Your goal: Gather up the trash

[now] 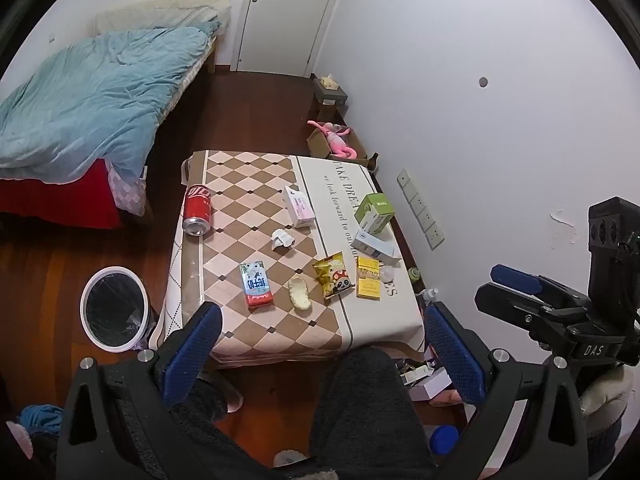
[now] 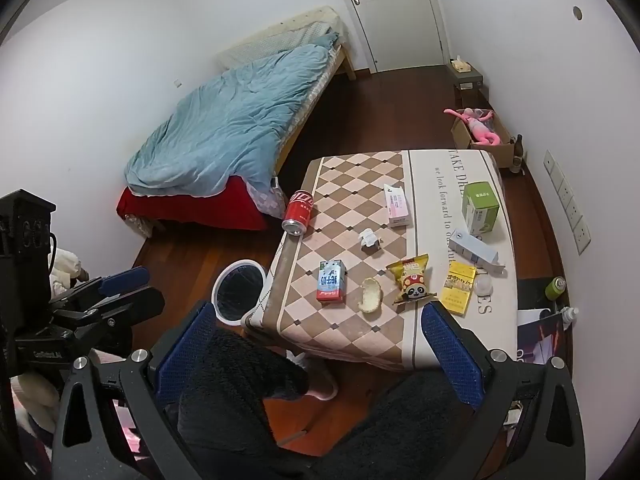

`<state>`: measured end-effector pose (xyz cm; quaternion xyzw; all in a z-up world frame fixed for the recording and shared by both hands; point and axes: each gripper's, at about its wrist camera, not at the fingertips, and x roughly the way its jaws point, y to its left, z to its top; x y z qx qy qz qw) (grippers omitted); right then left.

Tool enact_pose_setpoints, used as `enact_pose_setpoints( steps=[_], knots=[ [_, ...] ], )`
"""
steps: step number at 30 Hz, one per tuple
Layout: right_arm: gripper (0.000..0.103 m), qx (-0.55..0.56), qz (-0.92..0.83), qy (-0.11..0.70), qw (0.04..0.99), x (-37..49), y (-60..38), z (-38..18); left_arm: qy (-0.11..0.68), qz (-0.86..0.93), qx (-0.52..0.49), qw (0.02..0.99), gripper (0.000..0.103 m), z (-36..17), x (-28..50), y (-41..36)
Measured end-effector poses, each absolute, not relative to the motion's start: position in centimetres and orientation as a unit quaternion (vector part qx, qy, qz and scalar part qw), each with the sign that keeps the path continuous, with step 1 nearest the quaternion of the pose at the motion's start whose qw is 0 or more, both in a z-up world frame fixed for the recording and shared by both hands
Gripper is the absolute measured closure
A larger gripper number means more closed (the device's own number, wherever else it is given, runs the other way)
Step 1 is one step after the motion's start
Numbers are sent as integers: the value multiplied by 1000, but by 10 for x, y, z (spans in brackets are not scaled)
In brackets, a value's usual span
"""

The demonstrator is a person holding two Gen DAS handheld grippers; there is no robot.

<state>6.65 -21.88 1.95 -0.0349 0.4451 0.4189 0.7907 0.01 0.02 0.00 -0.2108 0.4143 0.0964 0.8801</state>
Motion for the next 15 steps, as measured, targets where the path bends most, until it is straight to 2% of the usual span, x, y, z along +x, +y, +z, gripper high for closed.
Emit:
enact_pose_setpoints(
  steps=[15],
  knots=[
    [0,-33,417,444,792,68,-218,19,415,98,-210,880,0,0,3,1]
  ],
)
